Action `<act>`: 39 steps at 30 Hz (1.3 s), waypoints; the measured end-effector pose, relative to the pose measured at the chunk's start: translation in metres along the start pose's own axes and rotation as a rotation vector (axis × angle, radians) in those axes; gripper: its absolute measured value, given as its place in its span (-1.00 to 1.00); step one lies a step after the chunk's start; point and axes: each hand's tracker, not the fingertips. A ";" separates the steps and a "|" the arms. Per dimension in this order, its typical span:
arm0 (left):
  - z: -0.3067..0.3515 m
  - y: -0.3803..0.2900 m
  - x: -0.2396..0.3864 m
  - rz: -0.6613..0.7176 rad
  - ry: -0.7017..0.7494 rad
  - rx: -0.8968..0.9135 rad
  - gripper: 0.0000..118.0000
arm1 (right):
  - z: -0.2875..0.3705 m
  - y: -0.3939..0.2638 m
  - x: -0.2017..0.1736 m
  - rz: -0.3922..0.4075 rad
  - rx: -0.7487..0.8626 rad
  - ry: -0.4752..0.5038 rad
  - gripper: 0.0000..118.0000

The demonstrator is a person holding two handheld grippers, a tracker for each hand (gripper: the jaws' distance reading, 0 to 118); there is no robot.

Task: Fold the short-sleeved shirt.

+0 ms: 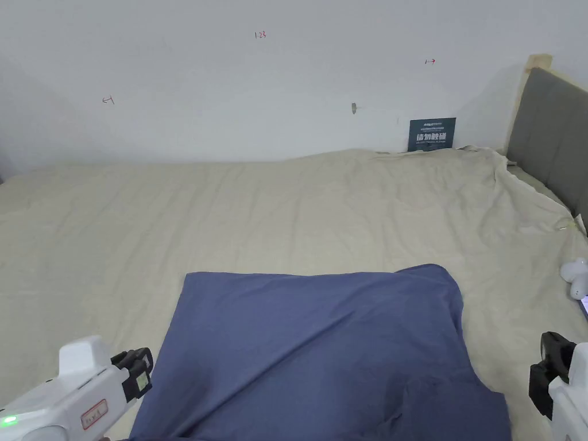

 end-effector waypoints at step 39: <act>-0.078 -0.040 -0.046 0.022 0.067 -0.399 -0.99 | -0.032 -0.036 0.033 -0.141 -0.303 0.062 0.84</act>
